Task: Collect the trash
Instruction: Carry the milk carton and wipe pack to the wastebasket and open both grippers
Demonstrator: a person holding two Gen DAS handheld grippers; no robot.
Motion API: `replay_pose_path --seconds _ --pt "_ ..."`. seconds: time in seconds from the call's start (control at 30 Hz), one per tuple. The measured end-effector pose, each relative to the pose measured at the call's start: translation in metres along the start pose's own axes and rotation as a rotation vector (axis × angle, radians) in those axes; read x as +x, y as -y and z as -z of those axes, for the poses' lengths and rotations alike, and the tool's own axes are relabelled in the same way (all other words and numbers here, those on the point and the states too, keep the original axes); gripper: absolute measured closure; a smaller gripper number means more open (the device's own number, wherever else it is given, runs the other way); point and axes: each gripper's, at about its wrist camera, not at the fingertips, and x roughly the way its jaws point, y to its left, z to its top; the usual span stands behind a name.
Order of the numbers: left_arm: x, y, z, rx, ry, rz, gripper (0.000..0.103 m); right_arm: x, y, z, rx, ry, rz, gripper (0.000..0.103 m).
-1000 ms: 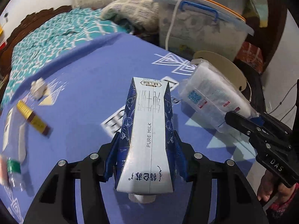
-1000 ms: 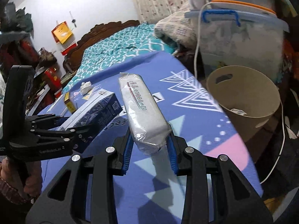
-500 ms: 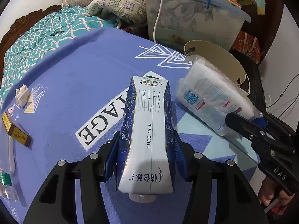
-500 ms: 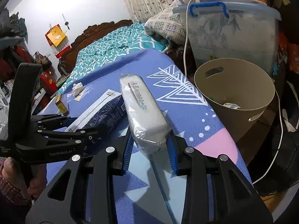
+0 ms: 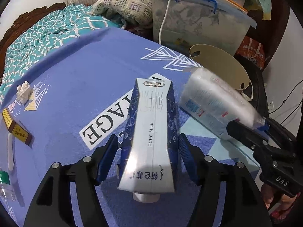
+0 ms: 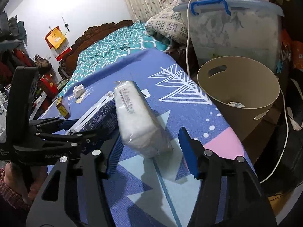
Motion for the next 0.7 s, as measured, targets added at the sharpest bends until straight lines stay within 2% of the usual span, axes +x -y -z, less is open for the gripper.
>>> replay_pose_path --seconds 0.07,0.1,0.13,0.17,0.27,0.4,0.6,0.7 --pt "-0.001 -0.001 0.001 -0.007 0.002 0.003 0.042 0.001 -0.001 0.000 -0.006 0.000 -0.001 0.043" --pt "-0.002 -0.001 0.001 -0.008 0.002 0.006 0.048 0.002 -0.002 0.000 -0.014 0.001 0.000 0.047" --pt "-0.002 0.000 0.002 -0.005 0.000 0.013 0.053 0.004 -0.004 0.000 -0.026 -0.005 -0.004 0.064" --pt "-0.002 0.001 0.001 0.002 0.001 0.014 0.053 0.007 -0.004 0.000 -0.034 -0.016 -0.012 0.064" --pt "-0.001 0.008 -0.003 0.031 0.007 0.014 0.053 0.000 0.001 -0.002 -0.011 0.030 -0.012 0.066" --pt "0.003 0.028 -0.023 0.068 0.014 0.084 0.053 -0.012 0.028 -0.012 0.065 0.091 0.041 0.066" --pt "0.037 0.091 -0.082 0.205 0.003 0.239 0.053 -0.026 0.100 -0.034 0.256 0.155 0.146 0.066" --pt "0.061 0.116 -0.110 0.248 -0.019 0.268 0.053 -0.023 0.129 -0.044 0.320 0.145 0.181 0.064"
